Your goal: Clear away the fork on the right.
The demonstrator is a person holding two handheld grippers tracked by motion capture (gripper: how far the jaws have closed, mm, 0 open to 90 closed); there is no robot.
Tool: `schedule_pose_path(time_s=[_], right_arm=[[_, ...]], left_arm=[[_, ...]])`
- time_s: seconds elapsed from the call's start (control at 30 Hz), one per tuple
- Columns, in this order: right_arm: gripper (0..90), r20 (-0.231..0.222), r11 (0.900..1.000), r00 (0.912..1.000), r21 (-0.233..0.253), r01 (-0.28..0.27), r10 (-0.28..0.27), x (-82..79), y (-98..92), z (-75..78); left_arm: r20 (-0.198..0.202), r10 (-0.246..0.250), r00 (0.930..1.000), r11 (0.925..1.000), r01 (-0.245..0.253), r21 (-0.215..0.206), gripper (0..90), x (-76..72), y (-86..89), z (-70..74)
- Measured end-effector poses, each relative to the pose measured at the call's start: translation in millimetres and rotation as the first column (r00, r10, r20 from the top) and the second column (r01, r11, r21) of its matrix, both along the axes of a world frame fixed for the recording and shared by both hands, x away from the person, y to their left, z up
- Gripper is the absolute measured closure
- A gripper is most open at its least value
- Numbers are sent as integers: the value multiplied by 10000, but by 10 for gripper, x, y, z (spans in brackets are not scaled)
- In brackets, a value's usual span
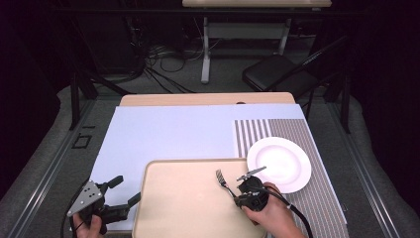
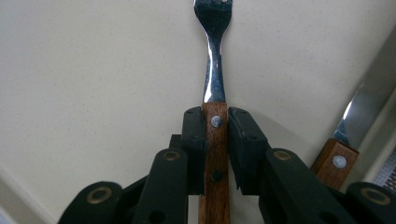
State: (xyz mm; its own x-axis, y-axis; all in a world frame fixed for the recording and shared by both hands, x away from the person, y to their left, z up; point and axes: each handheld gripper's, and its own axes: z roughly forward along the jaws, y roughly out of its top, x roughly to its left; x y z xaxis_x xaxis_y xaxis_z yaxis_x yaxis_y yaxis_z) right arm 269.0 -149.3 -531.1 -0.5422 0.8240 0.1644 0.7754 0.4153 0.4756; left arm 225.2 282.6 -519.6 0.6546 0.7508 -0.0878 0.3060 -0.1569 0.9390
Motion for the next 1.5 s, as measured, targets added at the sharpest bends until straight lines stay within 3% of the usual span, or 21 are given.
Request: schedule_pose_path(time_s=[0.13, 0.2, 0.3, 0.37, 0.4, 0.63, 0.83, 0.9, 0.93, 1.27, 1.5], right_arm=[[773, -282, 9978, 9993, -620, -243, 225, -8, 20, 13], [772, -22, 9990, 9998, -402, -194, 193, -12, 33, -18], [766, -300, 9966, 9991, -767, -313, 291, -14, 28, 15], [753, 58, 9990, 9998, -412, -196, 199, -17, 37, -27], [750, -178, 9972, 9994, -679, -317, 305, -16, 33, -6], [706, -240, 9963, 9991, -771, -376, 358, -17, 22, 19], [670, 238, 9983, 9988, -382, -429, 438, -41, 6, 81], [662, 638, 9986, 9966, -108, -512, 518, -51, 1, 90], [661, 556, 9975, 9963, -293, -647, 663, -56, -6, 118], [641, 1124, 9935, 9872, -118, -1129, 1135, -95, 13, 165], [644, 1087, 9950, 9891, -92, -993, 997, -103, 23, 145]], left_arm=[[-1, -1, 10000, 10000, 1, 2, 132, 0, 0, 0], [13, -9, 10000, 10000, 9, 7, 132, 2, 2, -1], [3, -7, 10000, 10000, 7, 4, 132, 2, -1, -2], [-6, -22, 10000, 10000, 22, -15, 132, 2, -3, -2], [4, -33, 10000, 10000, 33, 0, 132, 3, -2, -2], [3, -25, 10000, 10000, 25, 2, 132, 3, 0, -2], [16, -17, 10000, 10000, 17, -8, 132, 2, 5, -1], [13, -22, 10000, 10000, 22, -15, 132, 2, 4, -2], [11, 2, 10000, 10000, -2, 19, 132, 1, 3, 0], [12, -1, 10000, 10000, 1, 14, 132, 2, 2, -1], [16, -24, 10000, 10000, 24, 3, 132, 4, 6, -1]])
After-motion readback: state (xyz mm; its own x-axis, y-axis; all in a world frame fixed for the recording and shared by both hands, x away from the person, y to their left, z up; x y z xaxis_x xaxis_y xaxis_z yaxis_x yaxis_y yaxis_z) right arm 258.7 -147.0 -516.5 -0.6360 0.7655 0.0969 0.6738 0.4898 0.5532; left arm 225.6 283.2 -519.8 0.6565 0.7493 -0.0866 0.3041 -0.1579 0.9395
